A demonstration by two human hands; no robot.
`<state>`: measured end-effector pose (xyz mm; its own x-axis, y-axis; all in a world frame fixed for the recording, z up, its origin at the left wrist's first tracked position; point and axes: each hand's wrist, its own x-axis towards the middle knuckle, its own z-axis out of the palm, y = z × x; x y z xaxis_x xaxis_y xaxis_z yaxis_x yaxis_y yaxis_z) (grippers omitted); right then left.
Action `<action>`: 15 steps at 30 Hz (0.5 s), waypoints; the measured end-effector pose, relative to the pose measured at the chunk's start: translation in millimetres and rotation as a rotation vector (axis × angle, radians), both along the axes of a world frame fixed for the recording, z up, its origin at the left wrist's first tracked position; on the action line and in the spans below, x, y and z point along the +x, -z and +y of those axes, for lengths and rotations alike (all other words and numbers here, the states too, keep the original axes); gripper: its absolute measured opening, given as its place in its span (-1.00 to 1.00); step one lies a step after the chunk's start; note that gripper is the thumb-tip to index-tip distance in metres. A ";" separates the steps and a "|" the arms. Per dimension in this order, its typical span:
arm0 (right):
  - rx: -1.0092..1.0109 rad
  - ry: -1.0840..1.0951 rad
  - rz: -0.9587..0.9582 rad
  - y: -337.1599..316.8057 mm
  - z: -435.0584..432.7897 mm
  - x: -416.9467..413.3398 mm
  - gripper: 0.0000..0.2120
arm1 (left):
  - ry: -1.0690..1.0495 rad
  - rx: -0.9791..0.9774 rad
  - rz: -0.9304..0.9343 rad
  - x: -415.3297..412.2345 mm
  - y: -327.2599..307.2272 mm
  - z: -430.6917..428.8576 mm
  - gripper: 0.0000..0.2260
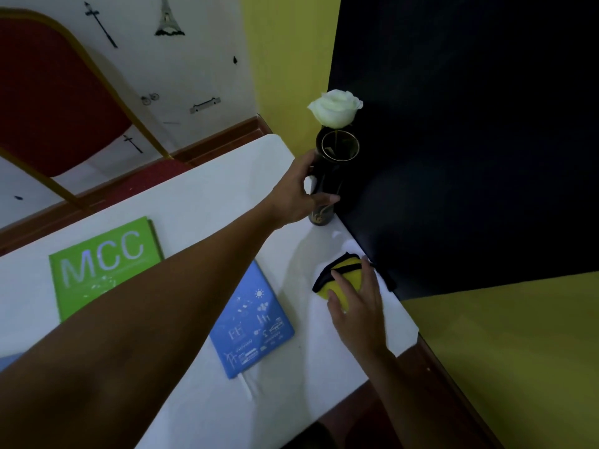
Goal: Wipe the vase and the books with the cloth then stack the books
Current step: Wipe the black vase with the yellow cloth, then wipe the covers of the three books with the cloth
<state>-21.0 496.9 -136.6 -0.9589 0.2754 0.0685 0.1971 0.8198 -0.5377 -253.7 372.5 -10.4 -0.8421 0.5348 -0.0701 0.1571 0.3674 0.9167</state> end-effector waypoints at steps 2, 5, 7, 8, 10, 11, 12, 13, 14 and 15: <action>0.068 0.000 -0.016 0.8 -0.3 -1.8 -0.62 | 0.026 -0.010 0.008 -3.3 0.0 1.3 -0.28; 0.138 0.016 -0.043 -2.6 -1.4 -4.1 -0.60 | 0.020 0.000 -0.002 -6.3 0.5 1.7 -0.27; 0.157 0.017 -0.039 -2.8 -2.1 -4.5 -0.59 | 0.022 0.001 -0.021 -6.9 1.3 1.5 -0.27; 0.159 0.011 -0.030 -2.2 -1.6 -4.3 -0.59 | 0.021 0.002 -0.031 -6.2 0.9 1.4 -0.27; 0.153 0.003 -0.010 -0.3 0.2 -4.1 -0.60 | 0.013 0.004 -0.038 -4.5 0.0 1.7 -0.27; 0.139 0.004 -0.002 0.3 0.8 -4.2 -0.61 | 0.004 -0.003 -0.040 -2.9 -1.2 1.7 -0.26; 0.120 0.007 0.004 0.0 1.2 -4.5 -0.62 | -0.010 -0.019 -0.045 -0.9 -2.9 1.0 -0.25; 0.103 0.010 0.006 -0.5 1.5 -4.9 -0.63 | -0.027 -0.035 -0.047 1.3 -3.5 -0.3 -0.23; 0.086 0.011 0.007 -1.6 1.8 -5.4 -0.64 | -0.042 -0.057 -0.044 3.7 -4.0 -2.9 -0.20; 0.064 0.010 0.004 -2.2 2.5 -5.7 -0.65 | -0.057 -0.085 -0.043 6.5 -2.6 -7.1 -0.17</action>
